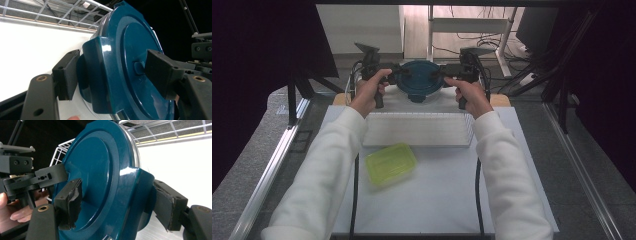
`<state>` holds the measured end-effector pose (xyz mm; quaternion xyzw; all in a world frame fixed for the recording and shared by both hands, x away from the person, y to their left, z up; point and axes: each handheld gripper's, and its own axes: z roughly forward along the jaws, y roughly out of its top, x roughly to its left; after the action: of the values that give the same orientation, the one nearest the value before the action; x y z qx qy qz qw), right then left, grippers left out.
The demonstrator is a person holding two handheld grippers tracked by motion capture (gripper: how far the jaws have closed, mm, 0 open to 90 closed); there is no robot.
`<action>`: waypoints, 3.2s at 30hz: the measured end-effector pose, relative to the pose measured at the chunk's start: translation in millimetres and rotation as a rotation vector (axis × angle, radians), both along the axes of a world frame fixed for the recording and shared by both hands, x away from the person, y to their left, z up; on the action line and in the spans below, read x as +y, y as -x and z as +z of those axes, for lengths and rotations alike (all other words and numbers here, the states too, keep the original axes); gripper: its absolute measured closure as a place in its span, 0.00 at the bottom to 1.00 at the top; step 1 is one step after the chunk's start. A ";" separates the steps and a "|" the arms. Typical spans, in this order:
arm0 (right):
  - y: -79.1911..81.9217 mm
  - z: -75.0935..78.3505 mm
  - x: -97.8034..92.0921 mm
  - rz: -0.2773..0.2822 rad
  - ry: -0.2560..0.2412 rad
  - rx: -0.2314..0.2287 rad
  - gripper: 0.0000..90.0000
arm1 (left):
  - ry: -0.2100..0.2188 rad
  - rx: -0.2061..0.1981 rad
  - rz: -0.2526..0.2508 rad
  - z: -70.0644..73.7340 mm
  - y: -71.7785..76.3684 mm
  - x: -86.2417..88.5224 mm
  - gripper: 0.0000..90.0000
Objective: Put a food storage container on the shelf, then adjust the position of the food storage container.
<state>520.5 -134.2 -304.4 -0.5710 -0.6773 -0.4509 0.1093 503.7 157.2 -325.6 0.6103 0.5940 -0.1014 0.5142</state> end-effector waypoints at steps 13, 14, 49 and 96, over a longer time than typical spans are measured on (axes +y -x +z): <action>4.0 0.5 6.9 -0.032 0.096 -0.099 0.14 | -0.058 -0.100 0.015 -1.1 4.4 -2.5 0.19; 5.4 1.2 6.7 -0.034 0.094 -0.101 0.12 | -0.069 -0.120 0.020 -0.1 6.6 -1.7 0.17; 201.5 -25.6 -63.5 0.196 0.195 -0.586 0.29 | -0.335 -0.441 -0.164 -59.4 222.3 15.7 0.31; 254.8 -147.5 -75.6 0.246 0.299 -0.425 0.36 | -0.511 -0.352 -0.193 -135.5 251.8 14.0 0.33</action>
<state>265.7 -209.8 -452.0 -0.3870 -0.8082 -0.4389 -0.0664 251.9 171.3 -461.1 0.7814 0.4416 0.1097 0.4270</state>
